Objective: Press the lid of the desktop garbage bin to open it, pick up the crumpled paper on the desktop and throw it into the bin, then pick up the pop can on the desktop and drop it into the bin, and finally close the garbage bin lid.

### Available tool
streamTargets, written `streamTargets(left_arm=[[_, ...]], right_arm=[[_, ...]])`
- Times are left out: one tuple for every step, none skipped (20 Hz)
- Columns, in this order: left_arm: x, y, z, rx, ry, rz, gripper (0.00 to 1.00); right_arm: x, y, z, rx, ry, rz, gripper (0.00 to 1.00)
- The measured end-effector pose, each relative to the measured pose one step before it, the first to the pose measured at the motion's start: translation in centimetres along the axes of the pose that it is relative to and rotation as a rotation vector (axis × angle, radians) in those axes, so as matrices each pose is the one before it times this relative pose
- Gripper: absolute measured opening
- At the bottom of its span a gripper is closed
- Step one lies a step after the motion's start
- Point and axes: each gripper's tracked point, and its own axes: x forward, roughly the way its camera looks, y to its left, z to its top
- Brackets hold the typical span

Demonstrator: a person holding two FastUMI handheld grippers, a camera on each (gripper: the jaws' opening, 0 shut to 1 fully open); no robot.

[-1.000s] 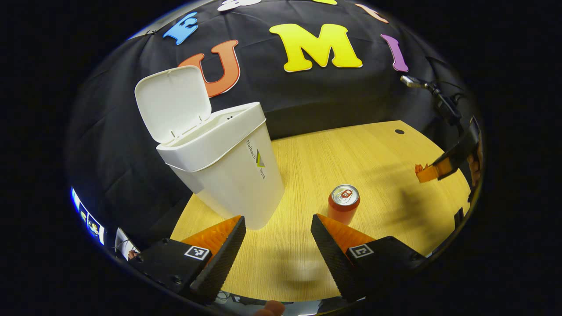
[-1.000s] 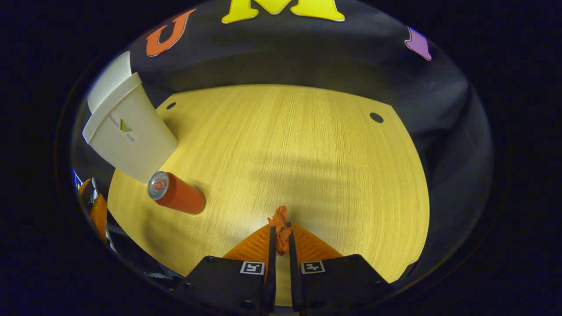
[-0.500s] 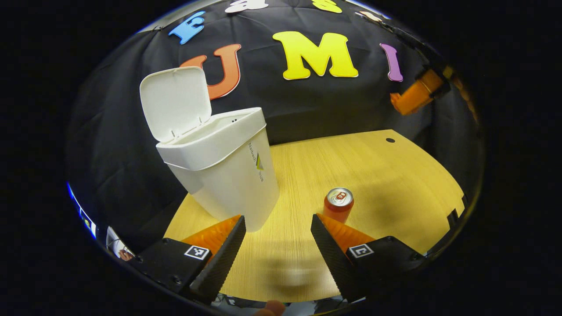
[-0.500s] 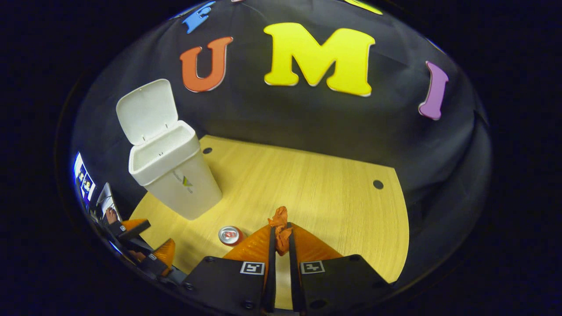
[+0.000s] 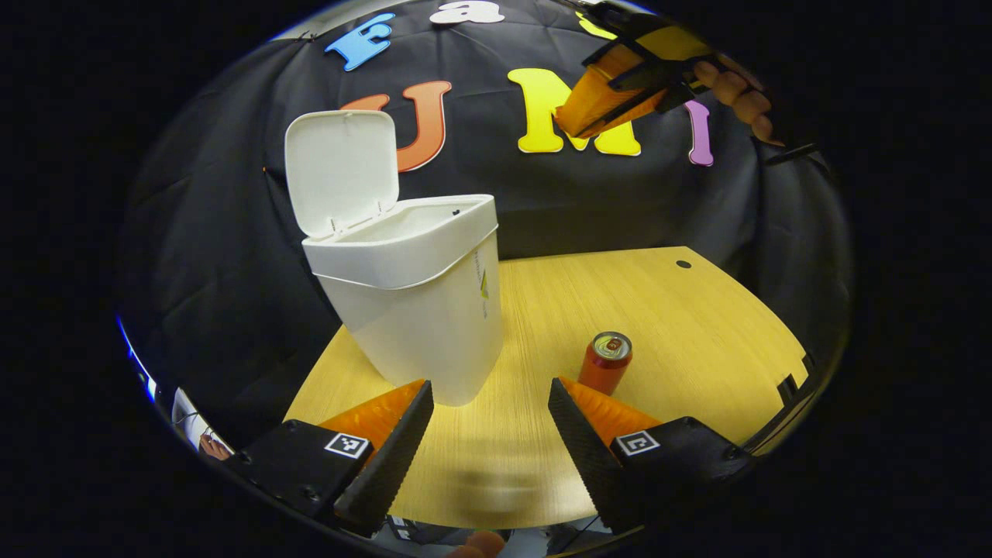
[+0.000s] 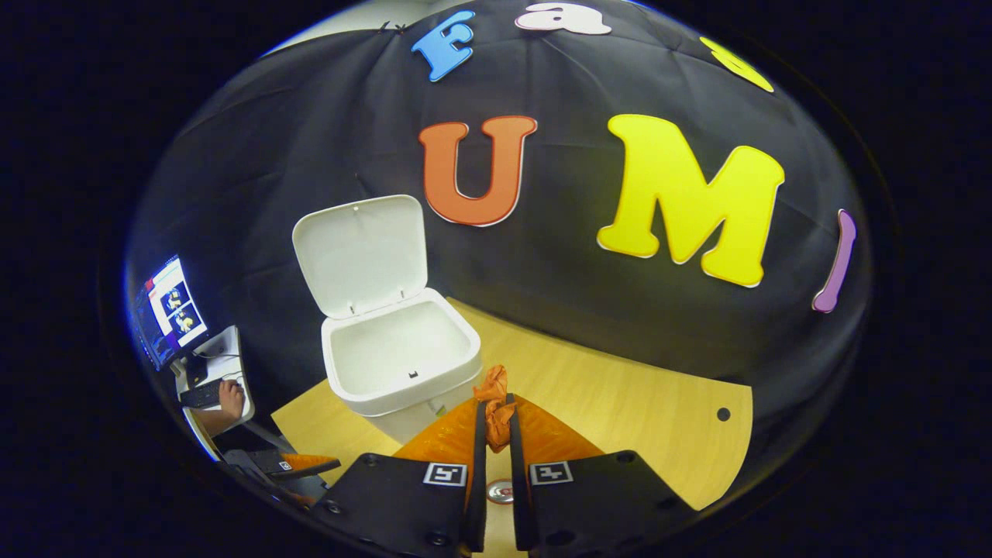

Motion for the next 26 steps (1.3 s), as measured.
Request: streamTargets(left_arm=[[-0.07, 0.605, -0.139, 0.00516, -0.00192, 0.00573, 0.99], [-0.129, 0.545, -0.215, 0.00473, -0.00194, 0.00321, 0.99], [-0.126, 0.436, -0.232, -0.00369, -0.00183, 0.00512, 0.99], [-0.129, 0.183, -0.32, -0.00897, 0.00239, -0.00143, 0.99], [-0.112, 0.046, -0.434, -0.00747, 0.00556, 0.00032, 0.99], [-0.039, 0.213, -0.393, -0.00792, 0.00534, 0.00708, 0.99], [0.058, -0.016, -0.301, -0.01133, 0.00697, -0.0087, 0.99], [0.044, -0.297, -0.341, -0.0075, 0.00425, -0.01213, 0.99], [0.072, -0.093, -0.131, -0.00061, 0.00091, -0.00605, 0.99], [-0.018, 0.014, 0.003, 0.00283, -0.00423, -0.00175, 0.99], [0.08, 0.031, 0.019, 0.00477, -0.00358, -0.00048, 0.99], [0.098, 0.08, -0.013, 0.00576, -0.00038, -0.0007, 0.99], [0.143, -0.156, -0.021, 0.00485, 0.00136, -0.00944, 0.99], [0.09, -0.106, -0.012, 0.00212, 0.00205, -0.00928, 0.99], [0.072, -0.008, -0.002, 0.00204, 0.00104, -0.00558, 0.99], [0.147, 0.021, -0.088, -0.00251, 0.00201, -0.00539, 0.99], [0.157, -0.06, -0.135, -0.00668, 0.0035, -0.00314, 0.99], [0.032, 0.035, -0.149, -0.00672, 0.00258, 0.00165, 0.99], [0.156, -0.072, -0.175, -0.00847, 0.00425, -0.00434, 0.99], [0.117, -0.165, -0.179, -0.00685, 0.00694, -0.00613, 0.99], [0.18, -0.203, -0.319, -0.00838, 0.00624, -0.01248, 0.99], [0.069, -0.423, -0.203, -0.00532, 0.00463, -0.01399, 0.99], [0.039, -0.053, -0.175, 0.00068, 0.00252, 0.00016, 0.99], [0.061, 0.143, -0.101, 0.00125, 0.00302, 0.00419, 0.99], [0.074, 0.026, -0.031, 0.00062, 0.00315, -0.00054, 0.99], [-0.009, 0.006, 0.07, 0.00188, -0.00116, 0.00089, 0.99]], right_arm=[[0.998, 1.039, 0.054, -0.00261, 0.00454, 0.01742, 0.14], [0.937, 1.051, 0.061, -0.00207, 0.00794, 0.01892, 0.15], [0.726, 1.141, -0.128, -0.0058, 0.00761, 0.02368, 0.14], [0.922, 0.79, -0.118, -0.01176, 0.00954, 0.01378, 0.12], [0.835, 0.564, 0.018, -0.00749, 0.00397, 0.00901, 0.15], [0.795, 0.839, 0.079, 0.00224, 0.00115, 0.01421, 0.12], [0.772, 0.855, 0.216, 0.00965, 0.00113, 0.02015, 0.15], [0.814, 0.806, 0.032, 0.01252, 0.00466, 0.01983, 0.15], [0.896, 0.574, -0.099, 0.01032, 0.01132, 0.01148, 0.15], [0.893, 0.379, -0.104, 0.01171, 0.011, 0.00841, 0.13], [0.887, 0.358, -0.087, 0.01289, 0.01045, 0.00694, 0.15], [0.836, 0.396, -0.262, 0.01152, 0.01046, 0.00661, 0.15], [0.795, 0.16, -0.186, 0.00544, 0.0095, -0.00305, 0.15], [0.778, -0.428, -0.135, 0.00132, 0.01154, -0.02699, 0.15], [0.682, -0.286, -0.057, 0.01463, 0.00818, -0.02191, 0.15], [0.303, 0.243, -0.108, 0.02238, 0.00515, -0.00509, 0.12], [0.268, 0.301, 0.011, 0.02064, 0.00428, 0.0067, 0.15], [0.217, 0.143, -0.09, 0.01359, 0.00048, 0.00292, 0.19], [0.137, -0.348, 0.112, 0.0134, -0.00437, -0.01145, 0.24], [-0.015, 0.26, 0.361, 0.03022, -0.0133, 0.00197, 0.32], [-0.145, 0.334, 0.398, 0.03677, -0.01181, 0.01094, 0.39], [-0.159, 0.269, 0.247, 0.03577, -0.00954, 0.01704, 0.44], [0.033, -0.143, 0.189, 0.02705, -0.00924, 0.00362, 0.66], [-0.566, -0.083, 0.553, 0.02439, -0.01291, 0.00408, 0.75], [-0.492, 0.131, 0.42, 0.02527, -0.01159, 0.0124, 0.77], [-0.488, -0.183, 0.334, 0.01818, -0.01418, 0.00308, 0.81]])
